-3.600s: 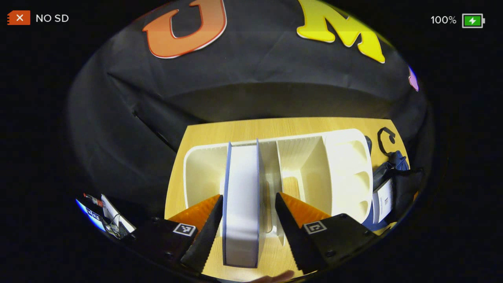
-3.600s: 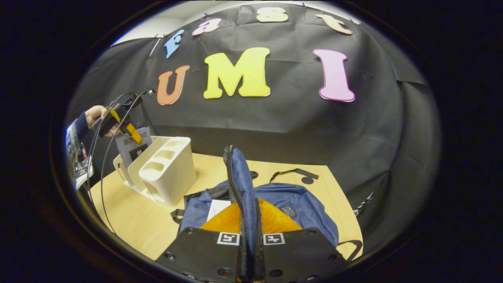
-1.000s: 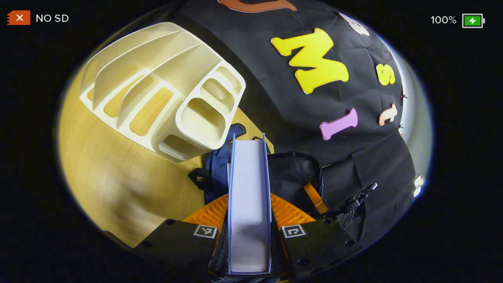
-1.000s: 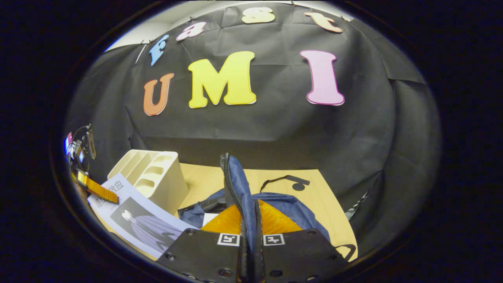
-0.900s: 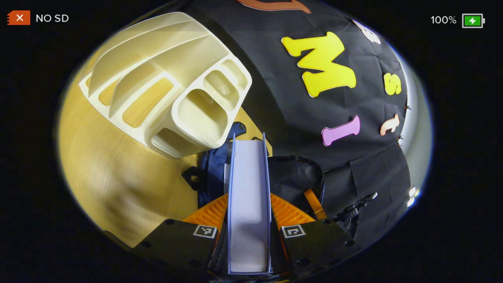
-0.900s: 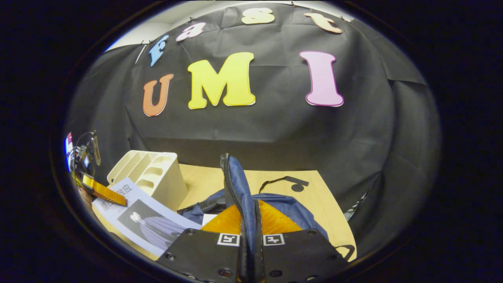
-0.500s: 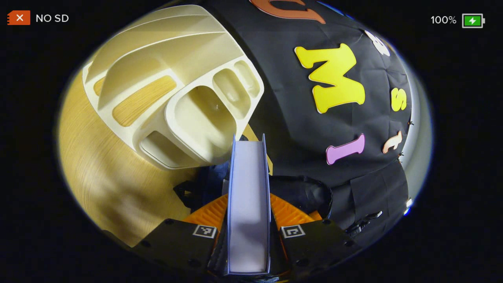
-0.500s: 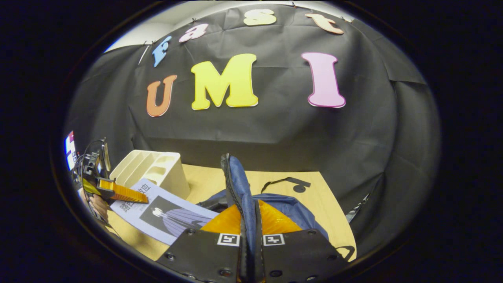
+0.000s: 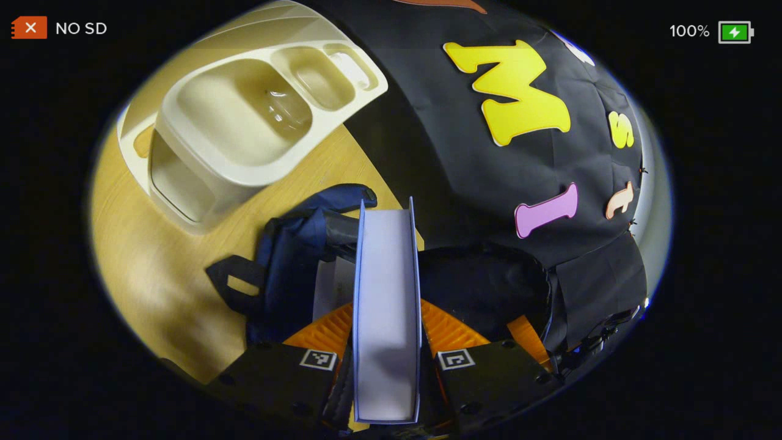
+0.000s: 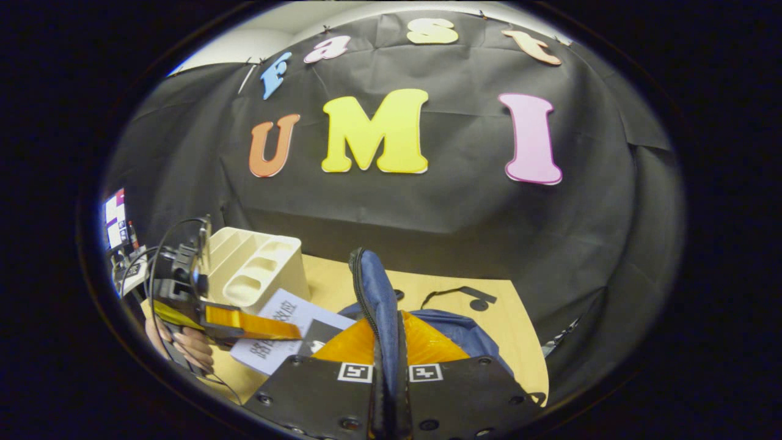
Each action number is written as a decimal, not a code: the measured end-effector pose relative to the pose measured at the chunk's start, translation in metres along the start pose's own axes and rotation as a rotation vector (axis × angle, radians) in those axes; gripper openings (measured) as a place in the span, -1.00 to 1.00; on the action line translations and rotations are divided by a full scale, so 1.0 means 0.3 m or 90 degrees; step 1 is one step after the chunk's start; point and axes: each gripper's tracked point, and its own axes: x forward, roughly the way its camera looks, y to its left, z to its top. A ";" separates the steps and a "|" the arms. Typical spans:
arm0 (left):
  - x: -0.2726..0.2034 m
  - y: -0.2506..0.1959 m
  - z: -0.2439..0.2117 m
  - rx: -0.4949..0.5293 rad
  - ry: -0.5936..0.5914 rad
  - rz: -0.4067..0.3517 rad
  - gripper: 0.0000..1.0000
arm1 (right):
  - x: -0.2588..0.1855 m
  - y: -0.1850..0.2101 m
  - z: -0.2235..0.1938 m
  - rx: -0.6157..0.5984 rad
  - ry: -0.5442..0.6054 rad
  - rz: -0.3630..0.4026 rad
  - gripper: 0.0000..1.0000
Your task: Open the schoolbag, grab two books from the bookshelf and put them into the schoolbag.
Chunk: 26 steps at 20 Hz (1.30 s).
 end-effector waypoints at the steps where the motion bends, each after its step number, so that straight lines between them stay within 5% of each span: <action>1: 0.027 -0.007 -0.009 0.001 0.003 -0.003 -0.09 | -0.003 0.001 0.000 -0.003 0.000 -0.002 -0.86; 7: 0.193 -0.021 -0.113 -0.059 0.023 -0.067 -0.08 | -0.028 0.089 -0.009 -0.008 -0.008 0.031 -0.86; 10: 0.258 -0.025 -0.142 -0.034 -0.010 -0.092 -0.09 | -0.044 0.106 -0.016 0.002 -0.017 0.023 -0.88; 21: 0.361 -0.039 -0.198 -0.067 0.014 -0.100 -0.05 | -0.034 0.073 -0.059 0.088 -0.019 0.037 -0.86; 26: 0.348 -0.017 -0.210 -0.044 0.031 -0.051 0.14 | -0.032 -0.045 -0.079 0.042 -0.030 -0.049 -0.87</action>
